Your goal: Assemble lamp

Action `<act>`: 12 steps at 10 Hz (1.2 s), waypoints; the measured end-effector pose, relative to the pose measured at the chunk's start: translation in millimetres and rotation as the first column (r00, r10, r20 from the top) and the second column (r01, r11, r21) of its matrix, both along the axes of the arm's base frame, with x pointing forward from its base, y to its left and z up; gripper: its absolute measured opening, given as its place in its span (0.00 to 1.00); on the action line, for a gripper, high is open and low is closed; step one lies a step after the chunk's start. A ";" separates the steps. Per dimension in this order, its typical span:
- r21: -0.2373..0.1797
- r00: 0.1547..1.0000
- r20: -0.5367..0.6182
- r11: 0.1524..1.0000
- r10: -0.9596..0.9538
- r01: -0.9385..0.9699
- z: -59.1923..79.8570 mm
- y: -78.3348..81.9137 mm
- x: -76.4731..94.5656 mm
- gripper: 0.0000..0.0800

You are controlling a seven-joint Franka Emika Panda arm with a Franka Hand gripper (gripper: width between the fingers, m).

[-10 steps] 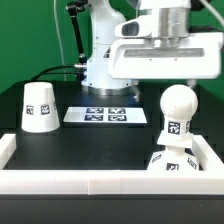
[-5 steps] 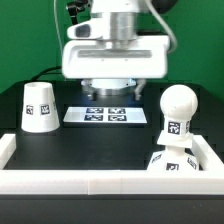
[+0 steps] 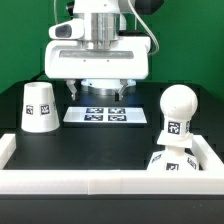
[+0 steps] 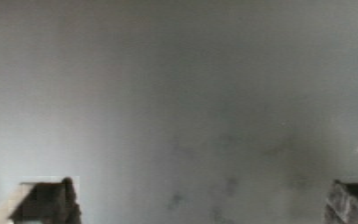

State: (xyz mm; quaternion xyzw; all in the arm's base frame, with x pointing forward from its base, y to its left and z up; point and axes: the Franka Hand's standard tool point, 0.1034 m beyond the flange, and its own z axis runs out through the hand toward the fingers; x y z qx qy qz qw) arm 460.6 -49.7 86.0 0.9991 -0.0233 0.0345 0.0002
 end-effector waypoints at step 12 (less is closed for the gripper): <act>-0.011 1.000 -0.024 1.000 -0.019 0.019 19.4 -104.9 -53.6 0.87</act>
Offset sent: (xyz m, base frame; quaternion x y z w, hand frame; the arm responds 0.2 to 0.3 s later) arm -0.0427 -0.0553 0.0099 -0.0168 -0.0115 -0.0165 0.9997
